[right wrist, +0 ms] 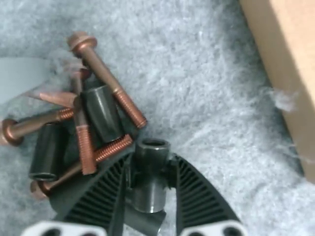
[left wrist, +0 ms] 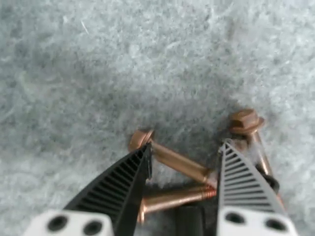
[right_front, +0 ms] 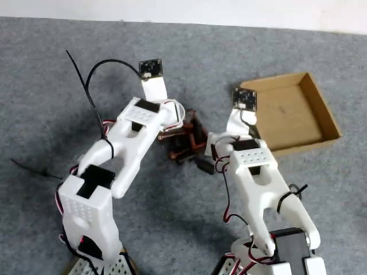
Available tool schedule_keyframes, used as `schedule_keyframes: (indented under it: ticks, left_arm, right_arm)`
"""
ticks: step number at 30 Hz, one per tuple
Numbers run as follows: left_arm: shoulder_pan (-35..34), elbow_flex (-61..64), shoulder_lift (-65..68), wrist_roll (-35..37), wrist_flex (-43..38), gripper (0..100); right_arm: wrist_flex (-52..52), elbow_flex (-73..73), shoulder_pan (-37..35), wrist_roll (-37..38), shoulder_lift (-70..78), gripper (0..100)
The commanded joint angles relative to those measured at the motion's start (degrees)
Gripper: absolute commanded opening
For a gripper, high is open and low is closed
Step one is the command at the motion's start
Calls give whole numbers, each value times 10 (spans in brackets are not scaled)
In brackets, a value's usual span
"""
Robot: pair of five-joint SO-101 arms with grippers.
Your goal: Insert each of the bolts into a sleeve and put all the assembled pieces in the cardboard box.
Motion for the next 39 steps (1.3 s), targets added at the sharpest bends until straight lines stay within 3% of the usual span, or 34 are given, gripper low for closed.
schedule_keyframes:
  ticks: [1, 18, 28, 35, 39]
  left_arm:
    - [2, -36, 29, 6, 7, 210]
    - [6, -43, 36, 6, 47, 211]
    - [24, -161, 40, 59, 235, 213]
    - [26, -171, 41, 64, 246, 213]
    - [7, -171, 41, 110, 249, 214]
  right_arm:
    - [-19, -5, -6, 6, -23, 5]
    - [-19, -5, -6, 6, -23, 5]
    - [-19, -5, -6, 6, -23, 5]
    - [-19, -5, -6, 6, -23, 5]
    - [-19, -5, -6, 6, -23, 5]
